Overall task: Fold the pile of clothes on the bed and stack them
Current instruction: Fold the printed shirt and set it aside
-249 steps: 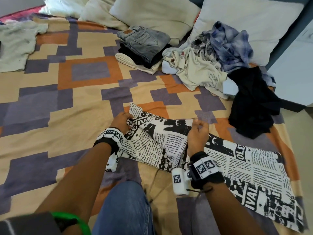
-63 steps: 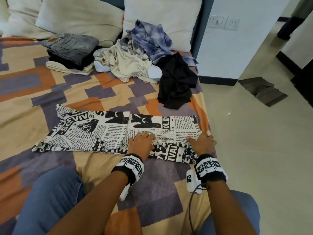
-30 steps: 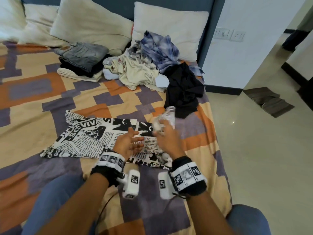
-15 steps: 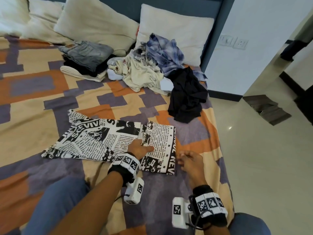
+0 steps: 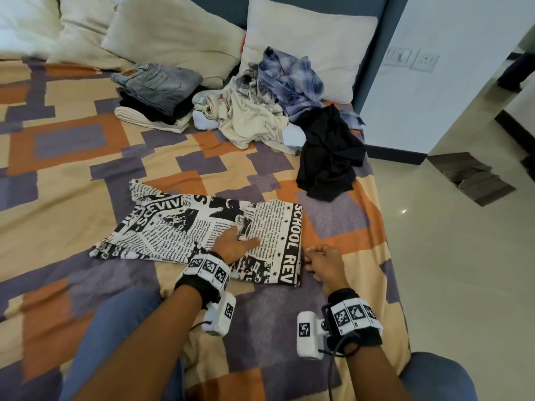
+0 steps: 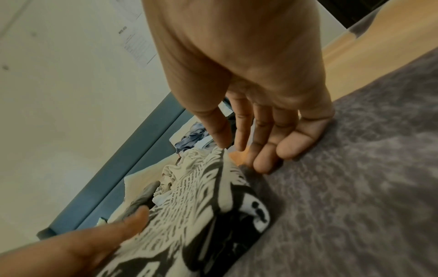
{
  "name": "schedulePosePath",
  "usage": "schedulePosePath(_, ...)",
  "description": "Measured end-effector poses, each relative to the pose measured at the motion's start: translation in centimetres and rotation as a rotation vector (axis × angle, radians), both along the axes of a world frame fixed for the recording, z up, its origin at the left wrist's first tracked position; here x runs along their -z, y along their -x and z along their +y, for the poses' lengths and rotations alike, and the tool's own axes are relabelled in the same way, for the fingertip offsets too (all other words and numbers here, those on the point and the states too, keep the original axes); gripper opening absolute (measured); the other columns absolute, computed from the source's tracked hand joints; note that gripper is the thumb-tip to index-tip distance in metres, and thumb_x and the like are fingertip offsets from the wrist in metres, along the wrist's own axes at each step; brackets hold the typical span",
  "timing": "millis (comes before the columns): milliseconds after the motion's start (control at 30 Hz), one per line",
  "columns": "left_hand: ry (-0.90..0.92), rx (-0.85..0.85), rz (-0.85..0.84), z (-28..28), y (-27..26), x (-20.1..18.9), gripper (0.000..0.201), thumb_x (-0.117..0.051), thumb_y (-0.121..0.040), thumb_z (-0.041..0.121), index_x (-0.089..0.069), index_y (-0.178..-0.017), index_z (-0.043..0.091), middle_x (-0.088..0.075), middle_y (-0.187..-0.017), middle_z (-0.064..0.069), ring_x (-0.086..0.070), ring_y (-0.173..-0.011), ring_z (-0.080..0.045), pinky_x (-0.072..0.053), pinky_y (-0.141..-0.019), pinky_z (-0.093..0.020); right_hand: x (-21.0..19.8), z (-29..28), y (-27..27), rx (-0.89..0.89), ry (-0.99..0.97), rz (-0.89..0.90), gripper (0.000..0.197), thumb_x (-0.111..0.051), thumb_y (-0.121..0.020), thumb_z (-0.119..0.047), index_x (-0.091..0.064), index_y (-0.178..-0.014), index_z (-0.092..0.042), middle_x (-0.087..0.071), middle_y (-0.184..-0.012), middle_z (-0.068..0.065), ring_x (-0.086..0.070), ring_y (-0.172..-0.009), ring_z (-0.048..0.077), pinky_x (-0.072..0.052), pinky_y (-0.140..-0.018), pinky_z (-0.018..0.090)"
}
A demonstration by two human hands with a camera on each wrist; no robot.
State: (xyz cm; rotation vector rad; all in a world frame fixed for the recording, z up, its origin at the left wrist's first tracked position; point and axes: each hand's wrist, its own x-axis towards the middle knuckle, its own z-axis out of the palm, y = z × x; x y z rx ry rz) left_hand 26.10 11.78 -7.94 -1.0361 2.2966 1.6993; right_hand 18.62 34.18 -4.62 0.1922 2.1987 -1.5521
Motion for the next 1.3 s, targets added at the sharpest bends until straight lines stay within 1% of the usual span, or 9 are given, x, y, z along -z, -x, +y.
schedulePosePath(100, -0.07, -0.048, 0.044, 0.3, 0.6, -2.3, 0.09, -0.073, -0.052, 0.075, -0.064, -0.122, 0.018, -0.067, -0.123, -0.005, -0.062, -0.113, -0.027, -0.045, -0.103, -0.048, -0.4, -0.4, 0.1, -0.03, -0.005, 0.013, 0.011, -0.062, -0.094, -0.018, -0.062, -0.083, -0.017, -0.071, -0.091, 0.006, -0.059, -0.072, 0.015, -0.041, -0.057, 0.023)
schedulePosePath(233, -0.087, 0.034, 0.208, 1.3, 1.1, -5.8, 0.023, -0.067, -0.09, 0.019, -0.064, -0.113, 0.016, -0.069, -0.109, -0.002, -0.064, -0.108, -0.025, -0.047, -0.1, -0.04, -0.7, -0.4, 0.3, -0.101, -0.017, 0.004, 0.008, -0.059, -0.095, -0.02, -0.062, -0.088, -0.017, -0.069, -0.091, 0.003, -0.059, -0.069, 0.012, -0.041, -0.055, 0.022)
schedulePosePath(333, -0.055, -0.024, 0.272, 1.0, 1.0, -5.4, 0.026, -0.065, -0.092, 0.018, -0.066, -0.117, 0.014, -0.069, -0.111, -0.003, -0.064, -0.108, -0.024, -0.046, -0.102, -0.042, -0.4, -0.2, 0.4, -0.118, -0.031, 0.003, 0.009, -0.058, -0.096, -0.022, -0.062, -0.09, -0.017, -0.07, -0.092, 0.003, -0.061, -0.073, 0.015, -0.044, -0.059, 0.026)
schedulePosePath(533, 0.243, -0.134, -0.014, 1.2, -0.6, -3.9, 0.044, -0.062, -0.092, 0.034, -0.059, -0.129, 0.01, -0.061, -0.13, -0.012, -0.054, -0.121, -0.034, -0.04, -0.103, -0.037, -0.3, -0.7, 0.5, -0.11, -0.046, 0.035, 0.013, -0.06, -0.096, -0.023, -0.061, -0.086, -0.015, -0.07, -0.092, 0.008, -0.062, -0.074, 0.018, -0.048, -0.06, 0.026)
schedulePosePath(733, 0.436, -0.234, -0.003, 3.5, -1.2, -5.6, 0.051, -0.06, -0.093, 0.024, -0.041, -0.138, 0.01, -0.055, -0.128, -0.019, -0.056, -0.113, -0.037, -0.044, -0.091, -0.041, 0.0, -2.6, 0.3, -0.131, -0.093, 0.035, 0.022, -0.069, -0.089, -0.033, -0.067, -0.095, -0.012, -0.074, -0.095, 0.003, -0.07, -0.087, 0.02, -0.058, -0.085, 0.043)
schedulePosePath(900, 0.858, -0.126, -0.123, 5.5, -3.0, -5.7, 0.048, -0.059, -0.092, 0.031, -0.043, -0.136, 0.024, -0.038, -0.138, -0.011, -0.037, -0.127, -0.032, -0.032, -0.101, -0.049, -0.7, -4.1, 0.1, -0.071, -0.017, -0.058, 0.012, -0.072, -0.085, -0.008, -0.063, -0.086, -0.016, -0.073, -0.098, 0.009, -0.071, -0.082, 0.023, -0.06, -0.08, 0.04)
schedulePosePath(1000, 0.867, 0.055, -0.119, 6.2, -4.0, -4.6, 0.038, -0.053, -0.095, 0.036, -0.052, -0.132, 0.029, -0.04, -0.139, -0.003, -0.036, -0.129, -0.026, -0.029, -0.105, -0.052, -1.6, -4.2, 0.3, 0.004, 0.083, -0.07, 0.021, -0.067, -0.084, 0.004, -0.066, -0.098, -0.011, -0.072, -0.091, 0.007, -0.069, -0.072, 0.021, -0.06, -0.061, 0.031)
schedulePosePath(1200, 0.799, 0.291, -0.031, 7.2, -3.2, -4.1, 0.047, -0.043, -0.098, 0.05, -0.043, -0.142, 0.033, -0.036, -0.149, 0.002, -0.036, -0.134, -0.027, -0.032, -0.107, -0.05, -4.7, -1.8, 1.9, 0.127, 0.099, -0.024, 0.009, -0.073, -0.076, -0.004, -0.066, -0.074, -0.009, -0.073, -0.078, 0.012, -0.072, -0.073, 0.029, -0.061, -0.075, 0.047)
schedulePosePath(1300, 0.505, 0.46, 0.176, 8.4, -1.6, -4.7, 0.046, -0.048, -0.098, 0.043, -0.05, -0.14, 0.025, -0.039, -0.151, -0.004, -0.041, -0.135, -0.026, -0.035, -0.111, -0.04, -7.6, 1.2, 3.5, 0.154, 0.03, 0.107, 0.008, -0.073, -0.074, -0.007, -0.066, -0.071, -0.01, -0.071, -0.074, 0.009, -0.072, -0.073, 0.03, -0.061, -0.073, 0.049)
